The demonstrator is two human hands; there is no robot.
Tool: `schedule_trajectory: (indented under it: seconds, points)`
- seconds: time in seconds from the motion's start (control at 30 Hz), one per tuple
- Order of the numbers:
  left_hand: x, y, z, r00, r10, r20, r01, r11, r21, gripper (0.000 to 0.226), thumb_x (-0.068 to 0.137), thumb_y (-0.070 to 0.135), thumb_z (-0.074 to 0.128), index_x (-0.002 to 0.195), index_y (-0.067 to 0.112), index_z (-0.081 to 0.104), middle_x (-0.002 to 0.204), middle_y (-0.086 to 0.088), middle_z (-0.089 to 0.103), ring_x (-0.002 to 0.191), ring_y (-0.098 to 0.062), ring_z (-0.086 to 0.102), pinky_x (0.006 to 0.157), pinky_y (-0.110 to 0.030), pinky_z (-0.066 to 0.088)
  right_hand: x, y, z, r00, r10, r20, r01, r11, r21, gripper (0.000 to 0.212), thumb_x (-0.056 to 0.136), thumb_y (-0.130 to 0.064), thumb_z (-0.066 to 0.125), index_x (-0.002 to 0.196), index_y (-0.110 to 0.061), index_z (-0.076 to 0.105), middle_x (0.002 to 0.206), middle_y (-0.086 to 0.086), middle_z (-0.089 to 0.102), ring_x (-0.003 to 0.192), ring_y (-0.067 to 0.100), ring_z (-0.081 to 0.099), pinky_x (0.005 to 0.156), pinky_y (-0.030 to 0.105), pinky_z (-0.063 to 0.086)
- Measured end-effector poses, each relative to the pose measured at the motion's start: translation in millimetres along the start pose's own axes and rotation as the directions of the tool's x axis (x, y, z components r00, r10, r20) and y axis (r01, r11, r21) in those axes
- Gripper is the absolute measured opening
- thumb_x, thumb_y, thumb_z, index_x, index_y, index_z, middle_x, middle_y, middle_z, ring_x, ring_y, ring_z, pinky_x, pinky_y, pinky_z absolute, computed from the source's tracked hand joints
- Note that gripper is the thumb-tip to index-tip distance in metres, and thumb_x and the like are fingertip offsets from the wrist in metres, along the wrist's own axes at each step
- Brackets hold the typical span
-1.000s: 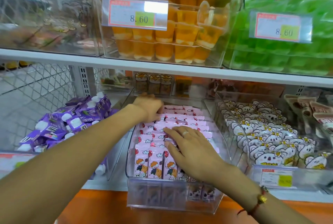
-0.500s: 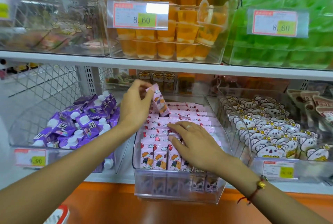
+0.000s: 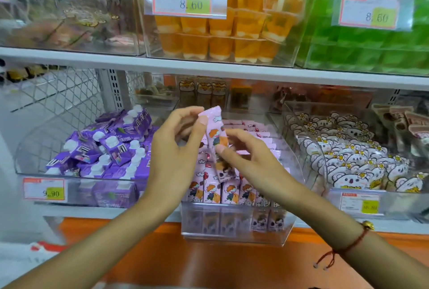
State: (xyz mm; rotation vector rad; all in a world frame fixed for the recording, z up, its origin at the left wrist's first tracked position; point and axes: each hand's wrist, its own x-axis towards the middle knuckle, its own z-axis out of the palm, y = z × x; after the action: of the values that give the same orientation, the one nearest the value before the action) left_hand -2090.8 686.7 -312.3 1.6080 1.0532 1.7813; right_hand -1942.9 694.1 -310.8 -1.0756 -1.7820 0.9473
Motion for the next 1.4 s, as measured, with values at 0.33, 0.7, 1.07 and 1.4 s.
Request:
schedule_trajectory:
  seconds: [0.33,0.7,1.07,1.4]
  points:
    - [-13.0,-8.7,6.5,0.966,-0.088,0.245,0.033,0.975,0.220,0.029,0.084,0.029,0.071,0.107,0.045,0.060,0.103,0.032,0.061,0.094,0.003,0.062,0.075,-0.014,0.050,3.4,5.7,-9.1,0.966,0.252,-0.063,-0.202,0.883,0.424,0.024,0.093,-0.028,0.059,0.110,-0.012,0.064,0.095,0.000,0.074,0.088,0.009,0.070,0.071,0.017,0.054]
    - [-5.7,-14.3,3.4,0.951,-0.074,0.299,0.008,0.976,0.217,0.033,0.090,0.018,0.064,0.109,0.042,0.053,0.111,0.033,0.061,0.107,0.013,0.055,0.089,-0.020,0.050,4.2,10.1,-20.2,0.983,0.183,-0.002,-0.162,0.876,0.454,0.028,0.096,-0.029,0.049,0.122,-0.024,0.060,0.114,-0.008,0.070,0.107,0.008,0.063,0.086,0.022,0.050]
    - [-10.1,-14.7,5.7,0.959,0.050,0.278,-0.147,0.928,0.342,0.045,0.079,0.034,0.074,0.117,0.041,0.052,0.113,0.027,0.056,0.105,0.005,0.054,0.081,-0.016,0.048,-3.9,3.3,-7.5,0.951,0.091,-0.295,0.023,0.932,0.361,0.031,0.079,-0.021,0.074,0.105,-0.009,0.062,0.096,0.003,0.073,0.082,0.014,0.072,0.068,0.020,0.057]
    - [-6.4,-1.5,8.2,0.895,-0.299,0.332,0.304,0.952,0.038,0.035,0.087,0.023,0.066,0.119,0.031,0.056,0.108,0.012,0.069,0.089,0.005,0.067,0.073,-0.008,0.051,-1.1,2.1,-23.0,0.972,0.134,-0.192,-0.071,0.950,0.304,0.027,0.089,-0.026,0.063,0.115,-0.020,0.064,0.095,-0.002,0.075,0.084,0.011,0.070,0.072,0.017,0.055]
